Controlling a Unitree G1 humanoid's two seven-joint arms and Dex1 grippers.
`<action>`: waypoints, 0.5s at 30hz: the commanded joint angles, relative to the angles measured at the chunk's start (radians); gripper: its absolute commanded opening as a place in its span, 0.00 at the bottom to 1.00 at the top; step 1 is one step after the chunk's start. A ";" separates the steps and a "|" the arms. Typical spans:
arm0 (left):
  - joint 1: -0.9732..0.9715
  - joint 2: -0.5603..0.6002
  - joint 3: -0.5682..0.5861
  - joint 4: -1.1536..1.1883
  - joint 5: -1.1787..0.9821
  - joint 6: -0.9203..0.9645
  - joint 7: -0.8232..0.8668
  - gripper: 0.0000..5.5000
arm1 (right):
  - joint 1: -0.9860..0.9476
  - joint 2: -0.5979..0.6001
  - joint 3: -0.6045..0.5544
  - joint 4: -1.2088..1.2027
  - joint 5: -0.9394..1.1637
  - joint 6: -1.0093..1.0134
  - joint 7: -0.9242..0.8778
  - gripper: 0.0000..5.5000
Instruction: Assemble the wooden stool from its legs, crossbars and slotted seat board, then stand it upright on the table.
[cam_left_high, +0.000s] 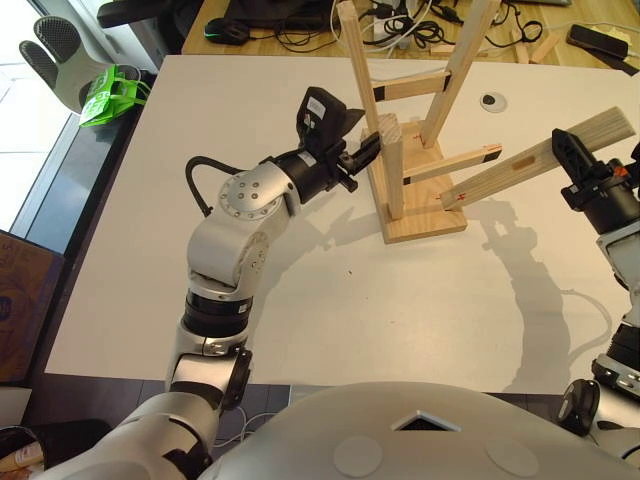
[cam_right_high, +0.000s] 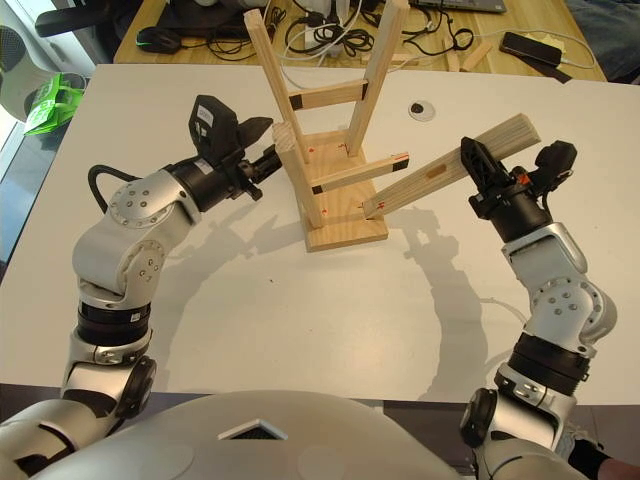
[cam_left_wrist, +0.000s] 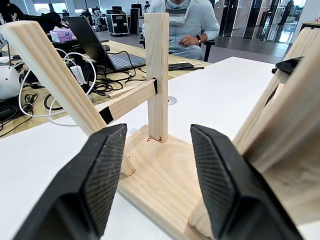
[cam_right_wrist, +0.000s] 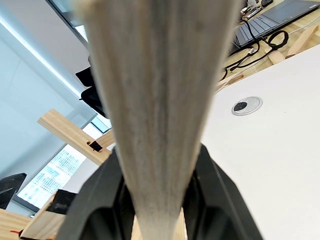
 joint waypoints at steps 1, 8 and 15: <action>-0.017 -0.001 0.008 0.008 0.004 0.004 0.001 0.43 | 0.011 -0.028 0.031 -0.042 -0.043 0.006 -0.012 0.18; -0.011 -0.009 0.011 0.011 0.009 -0.003 0.009 0.43 | -0.004 -0.052 0.145 -0.154 -0.103 0.026 -0.023 0.18; -0.013 -0.016 0.015 0.012 0.008 -0.003 0.013 0.43 | -0.027 -0.096 0.223 -0.138 -0.195 0.011 0.015 0.18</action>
